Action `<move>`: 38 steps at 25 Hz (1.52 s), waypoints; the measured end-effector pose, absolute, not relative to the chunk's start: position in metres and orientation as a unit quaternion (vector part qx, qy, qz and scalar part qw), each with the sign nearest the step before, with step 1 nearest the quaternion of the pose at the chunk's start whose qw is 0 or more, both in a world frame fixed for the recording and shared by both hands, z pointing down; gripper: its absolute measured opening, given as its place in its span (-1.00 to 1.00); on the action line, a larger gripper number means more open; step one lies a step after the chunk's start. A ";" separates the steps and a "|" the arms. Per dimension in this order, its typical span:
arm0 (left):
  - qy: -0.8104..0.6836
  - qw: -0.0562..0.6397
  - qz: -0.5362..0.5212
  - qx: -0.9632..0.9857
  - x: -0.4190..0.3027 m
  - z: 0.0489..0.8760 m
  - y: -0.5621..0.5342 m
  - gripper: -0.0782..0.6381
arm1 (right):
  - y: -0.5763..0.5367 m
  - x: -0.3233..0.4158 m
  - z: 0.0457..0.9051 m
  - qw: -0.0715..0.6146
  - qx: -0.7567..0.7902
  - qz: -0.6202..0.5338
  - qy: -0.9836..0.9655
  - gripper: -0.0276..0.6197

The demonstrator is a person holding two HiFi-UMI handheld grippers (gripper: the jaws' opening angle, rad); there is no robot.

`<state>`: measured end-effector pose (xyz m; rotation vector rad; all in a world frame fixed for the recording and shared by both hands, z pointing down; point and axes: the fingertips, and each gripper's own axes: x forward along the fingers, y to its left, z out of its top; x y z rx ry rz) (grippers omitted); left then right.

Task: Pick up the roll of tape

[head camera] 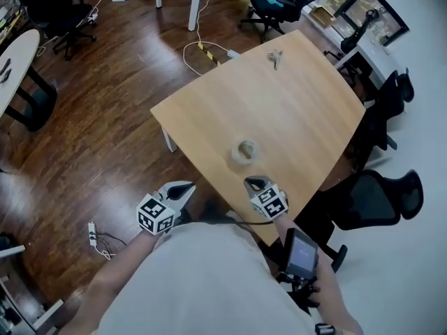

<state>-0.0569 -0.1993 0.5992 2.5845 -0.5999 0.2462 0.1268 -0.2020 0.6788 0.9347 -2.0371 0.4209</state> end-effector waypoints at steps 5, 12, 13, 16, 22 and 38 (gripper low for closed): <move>-0.230 0.253 0.093 0.935 -0.052 0.605 -0.210 -0.77 | -0.232 0.157 0.693 0.493 0.328 0.130 -0.795 -0.89; -0.247 0.267 0.104 0.926 -0.043 0.613 -0.214 -0.77 | -0.270 0.163 0.706 0.577 0.220 0.037 -0.786 -0.60; -0.250 0.269 0.105 0.924 -0.042 0.614 -0.215 -0.77 | -0.272 0.160 0.709 0.589 0.200 0.024 -0.783 -0.55; -0.260 0.272 0.105 0.920 -0.042 0.614 -0.216 -0.77 | -0.276 0.156 0.724 0.635 0.147 -0.008 -0.758 -0.45; -0.291 0.276 0.103 0.910 -0.053 0.617 -0.216 -0.77 | -0.277 0.161 0.752 0.706 0.058 -0.073 -0.702 -0.40; -0.332 0.279 0.119 0.893 -0.075 0.622 -0.198 -0.77 | -0.263 0.159 0.773 0.728 0.041 -0.057 -0.682 -0.61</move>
